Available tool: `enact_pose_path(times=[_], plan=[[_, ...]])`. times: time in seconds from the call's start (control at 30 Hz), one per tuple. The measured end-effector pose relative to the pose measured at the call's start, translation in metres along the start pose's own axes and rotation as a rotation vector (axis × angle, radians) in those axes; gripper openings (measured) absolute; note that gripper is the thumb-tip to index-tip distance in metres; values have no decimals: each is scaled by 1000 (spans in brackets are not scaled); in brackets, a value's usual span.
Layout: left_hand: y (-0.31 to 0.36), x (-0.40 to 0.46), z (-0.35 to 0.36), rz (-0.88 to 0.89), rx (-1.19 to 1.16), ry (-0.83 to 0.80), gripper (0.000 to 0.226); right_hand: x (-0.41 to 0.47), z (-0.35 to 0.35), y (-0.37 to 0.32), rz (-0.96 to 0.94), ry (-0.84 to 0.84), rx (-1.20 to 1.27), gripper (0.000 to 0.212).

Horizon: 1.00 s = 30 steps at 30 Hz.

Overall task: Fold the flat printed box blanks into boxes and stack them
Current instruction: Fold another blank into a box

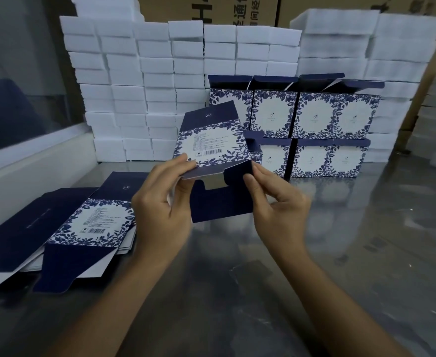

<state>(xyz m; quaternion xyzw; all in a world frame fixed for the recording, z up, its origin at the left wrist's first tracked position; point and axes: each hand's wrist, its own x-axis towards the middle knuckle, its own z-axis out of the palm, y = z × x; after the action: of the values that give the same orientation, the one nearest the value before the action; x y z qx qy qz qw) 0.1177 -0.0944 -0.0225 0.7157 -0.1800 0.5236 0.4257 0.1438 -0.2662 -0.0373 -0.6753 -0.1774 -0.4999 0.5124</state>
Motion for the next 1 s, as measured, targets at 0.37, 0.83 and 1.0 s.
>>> enact_pose_path(times=[0.37,0.83,1.0], plan=[[0,5,-2,85,36,59,17,-8,2,4,188,-273,-101,51],[0,8,-3,-33,-18,122,16,-4,-3,9,157,-310,-138,44],[-4,8,-5,121,83,65,18,5,-6,-11,145,-458,62,60]])
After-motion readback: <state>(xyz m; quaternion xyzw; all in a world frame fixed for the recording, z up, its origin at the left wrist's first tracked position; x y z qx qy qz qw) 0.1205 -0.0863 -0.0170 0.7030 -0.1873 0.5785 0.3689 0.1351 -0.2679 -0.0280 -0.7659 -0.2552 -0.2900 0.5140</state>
